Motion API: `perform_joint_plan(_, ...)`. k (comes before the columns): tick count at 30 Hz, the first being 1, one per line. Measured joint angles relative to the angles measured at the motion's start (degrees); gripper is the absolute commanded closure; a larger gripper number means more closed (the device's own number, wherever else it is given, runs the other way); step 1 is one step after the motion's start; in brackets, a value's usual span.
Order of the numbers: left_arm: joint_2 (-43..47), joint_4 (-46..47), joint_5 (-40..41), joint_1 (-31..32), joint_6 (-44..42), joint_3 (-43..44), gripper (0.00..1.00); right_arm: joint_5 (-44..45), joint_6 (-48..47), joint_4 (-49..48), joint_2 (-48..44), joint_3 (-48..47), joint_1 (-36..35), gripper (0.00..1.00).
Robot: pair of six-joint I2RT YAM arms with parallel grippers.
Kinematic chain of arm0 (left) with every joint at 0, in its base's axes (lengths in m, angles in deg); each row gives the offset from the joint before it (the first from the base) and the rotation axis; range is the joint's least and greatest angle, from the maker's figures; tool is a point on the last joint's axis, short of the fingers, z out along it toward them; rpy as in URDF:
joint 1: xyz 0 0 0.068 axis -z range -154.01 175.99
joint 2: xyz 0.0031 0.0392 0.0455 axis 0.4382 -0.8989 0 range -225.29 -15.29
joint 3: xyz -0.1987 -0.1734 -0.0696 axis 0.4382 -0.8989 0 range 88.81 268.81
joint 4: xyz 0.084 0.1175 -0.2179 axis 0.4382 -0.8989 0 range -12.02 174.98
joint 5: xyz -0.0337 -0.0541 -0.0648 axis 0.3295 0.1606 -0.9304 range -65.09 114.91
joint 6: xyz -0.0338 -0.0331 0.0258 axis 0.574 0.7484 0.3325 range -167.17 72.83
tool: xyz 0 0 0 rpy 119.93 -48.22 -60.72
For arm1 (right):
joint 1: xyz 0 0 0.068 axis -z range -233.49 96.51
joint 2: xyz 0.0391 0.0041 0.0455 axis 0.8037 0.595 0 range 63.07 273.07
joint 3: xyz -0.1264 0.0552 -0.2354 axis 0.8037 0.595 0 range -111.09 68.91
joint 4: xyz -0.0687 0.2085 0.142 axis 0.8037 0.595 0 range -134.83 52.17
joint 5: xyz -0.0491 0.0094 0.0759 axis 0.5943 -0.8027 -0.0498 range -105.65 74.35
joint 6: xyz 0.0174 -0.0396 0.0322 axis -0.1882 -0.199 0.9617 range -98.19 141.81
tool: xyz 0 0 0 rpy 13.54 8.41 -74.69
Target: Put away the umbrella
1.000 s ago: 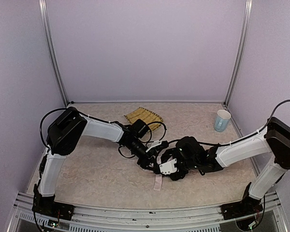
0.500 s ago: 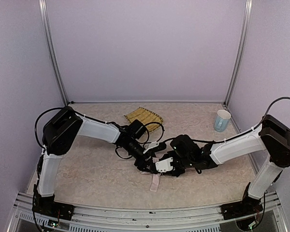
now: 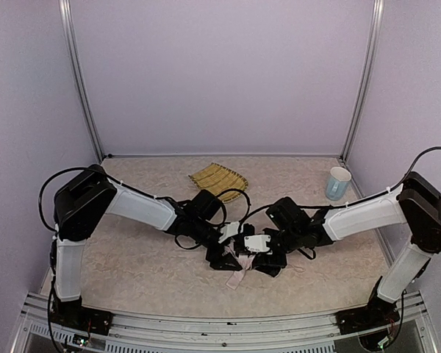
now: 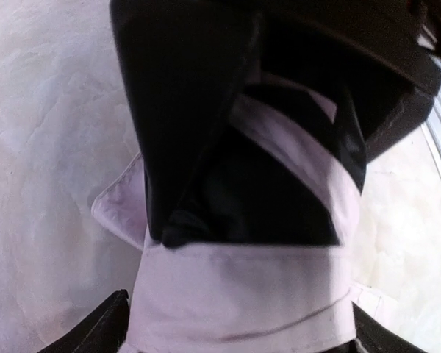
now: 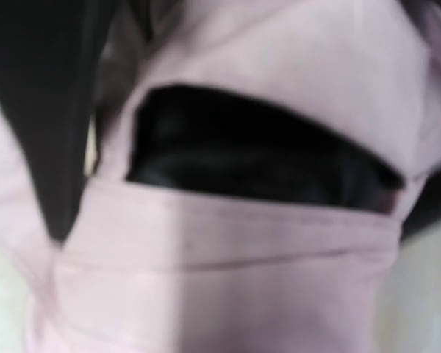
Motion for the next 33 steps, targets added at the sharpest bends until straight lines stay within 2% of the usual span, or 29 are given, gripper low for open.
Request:
perform_joint_plan(8, 3.9, 10.2, 2.0, 0.0, 2.5, -9.0, 0.31, -7.3, 3.2, 1.9, -0.3, 0.0, 2.5, 0.87)
perform_joint_plan(12, 3.8, 11.9, 1.5, 0.0, 5.2, -9.6, 0.59, -8.1, 2.7, 1.9, 0.2, -0.4, 3.3, 0.87)
perform_joint_plan(19, 1.8, 11.9, -1.9, -0.8, 6.4, -7.6, 0.92, -8.4, 0.7, 1.7, 1.5, -1.5, 5.1, 0.81)
perform_joint_plan(20, 1.7, 11.9, -2.2, -0.9, 6.4, -7.5, 0.99, -8.6, 0.5, 1.6, 1.5, -1.6, 5.2, 0.78)
perform_joint_plan(22, 1.6, 11.8, -2.4, -0.9, 7.1, -7.4, 1.00, -9.2, 0.5, 1.6, 1.6, -1.6, 5.6, 0.69)
perform_joint_plan(27, 1.3, 13.5, -3.1, -1.4, 10.4, -7.6, 1.00, -10.0, 0.9, 1.6, 1.7, -1.6, 6.4, 0.32)
perform_joint_plan(30, 1.3, 16.8, -3.7, -2.1, 14.4, -9.2, 1.00, -9.2, 2.2, 0.2, 1.3, -1.9, 6.8, 0.22)
perform_joint_plan(33, 1.3, 21.0, -3.8, -3.3, 19.1, -11.0, 1.00, -6.4, 3.7, -1.7, -0.3, -1.9, 7.1, 0.17)
